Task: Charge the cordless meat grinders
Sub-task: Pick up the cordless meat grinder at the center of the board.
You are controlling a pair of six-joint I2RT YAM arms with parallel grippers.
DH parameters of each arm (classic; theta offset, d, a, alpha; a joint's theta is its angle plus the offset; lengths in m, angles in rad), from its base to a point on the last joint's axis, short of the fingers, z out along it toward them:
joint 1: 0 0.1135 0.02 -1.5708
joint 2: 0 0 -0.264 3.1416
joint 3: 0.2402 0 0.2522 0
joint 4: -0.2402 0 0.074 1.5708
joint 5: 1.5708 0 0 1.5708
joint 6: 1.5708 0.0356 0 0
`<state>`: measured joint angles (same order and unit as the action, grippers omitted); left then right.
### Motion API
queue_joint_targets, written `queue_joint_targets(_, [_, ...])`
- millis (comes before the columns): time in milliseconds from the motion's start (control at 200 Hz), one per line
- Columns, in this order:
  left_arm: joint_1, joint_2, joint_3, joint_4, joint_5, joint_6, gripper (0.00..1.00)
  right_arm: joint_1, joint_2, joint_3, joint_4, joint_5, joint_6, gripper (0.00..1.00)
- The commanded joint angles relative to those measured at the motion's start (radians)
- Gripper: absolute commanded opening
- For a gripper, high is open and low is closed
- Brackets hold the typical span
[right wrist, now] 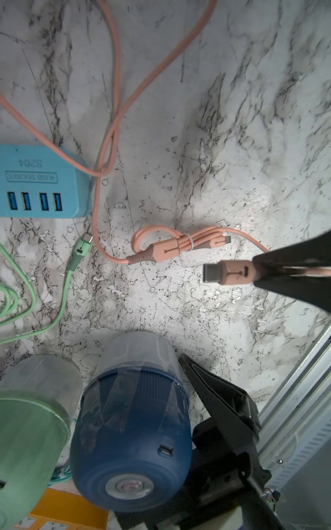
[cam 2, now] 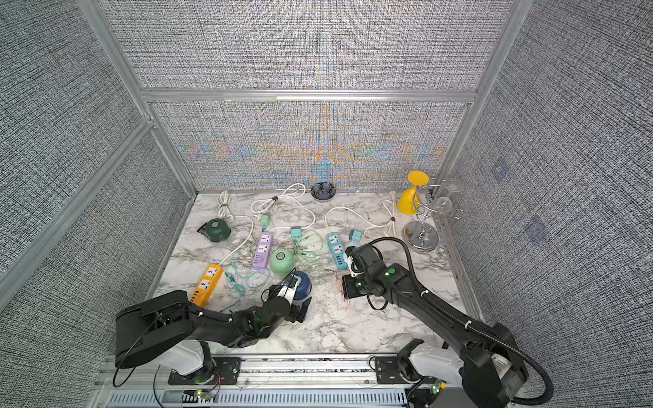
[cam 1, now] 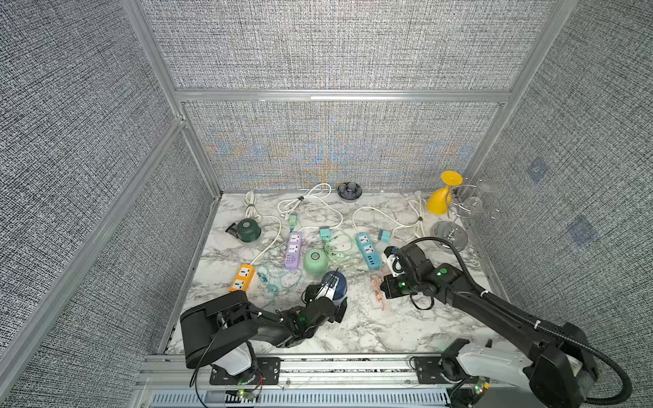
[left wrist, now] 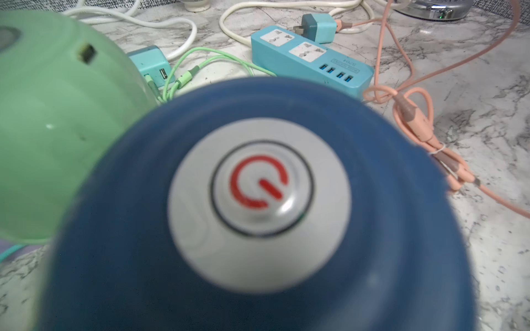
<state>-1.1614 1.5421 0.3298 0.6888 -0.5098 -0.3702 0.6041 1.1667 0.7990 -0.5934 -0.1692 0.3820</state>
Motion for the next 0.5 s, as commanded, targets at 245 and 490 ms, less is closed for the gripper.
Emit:
queue_joint_targets(245, [0.000, 0.064, 0.012, 0.096, -0.116, 0.018, 0.99, 0.000, -0.001, 0.010, -0.002, -0.026, 0.005, 0.00])
queue_joint_targets(490, [0.001, 0.107, 0.022, 0.128, -0.139, 0.010, 0.99, 0.000, 0.007, 0.009, 0.003, -0.033, 0.006, 0.00])
